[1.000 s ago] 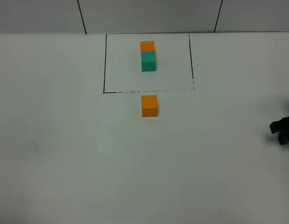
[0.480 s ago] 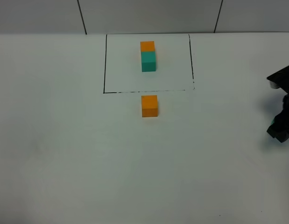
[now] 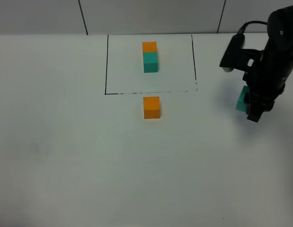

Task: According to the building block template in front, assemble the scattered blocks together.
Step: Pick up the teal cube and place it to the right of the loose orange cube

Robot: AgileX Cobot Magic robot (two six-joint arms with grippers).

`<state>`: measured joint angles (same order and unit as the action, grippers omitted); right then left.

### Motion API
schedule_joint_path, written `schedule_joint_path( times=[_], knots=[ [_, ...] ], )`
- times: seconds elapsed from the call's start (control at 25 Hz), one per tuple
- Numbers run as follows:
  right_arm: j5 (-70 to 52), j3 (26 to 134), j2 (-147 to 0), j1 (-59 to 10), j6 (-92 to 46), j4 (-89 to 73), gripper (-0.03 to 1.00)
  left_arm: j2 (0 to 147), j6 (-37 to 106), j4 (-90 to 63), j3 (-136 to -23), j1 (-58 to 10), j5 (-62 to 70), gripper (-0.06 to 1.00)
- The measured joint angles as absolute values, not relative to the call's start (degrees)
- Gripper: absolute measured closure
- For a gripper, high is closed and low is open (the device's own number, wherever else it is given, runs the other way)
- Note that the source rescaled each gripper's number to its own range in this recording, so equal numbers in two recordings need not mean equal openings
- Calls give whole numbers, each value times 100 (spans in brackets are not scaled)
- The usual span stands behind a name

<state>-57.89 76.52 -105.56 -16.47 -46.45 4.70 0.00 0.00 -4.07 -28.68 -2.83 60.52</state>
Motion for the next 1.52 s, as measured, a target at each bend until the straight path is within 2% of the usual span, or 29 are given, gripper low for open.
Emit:
schedule_joint_path(
  times=[0.28, 0.6, 1.08, 1.52],
  knots=[
    [-5829, 8138, -10918, -2469, -5057, 405, 96, 0, 0, -407, -2868, -283, 6052, 27],
    [-5933, 8811, -11692, -2912, -5284, 388, 96, 0, 0, -407, -2868, -283, 6052, 27],
    [-6207, 10251, -12743, -2947, -5910, 349, 96, 0, 0, -407, -2868, -283, 6052, 27],
    [-5840, 10352, -13141, -2947, -6366, 276, 96, 0, 0, -407, -2868, -283, 6052, 27]
  ],
)
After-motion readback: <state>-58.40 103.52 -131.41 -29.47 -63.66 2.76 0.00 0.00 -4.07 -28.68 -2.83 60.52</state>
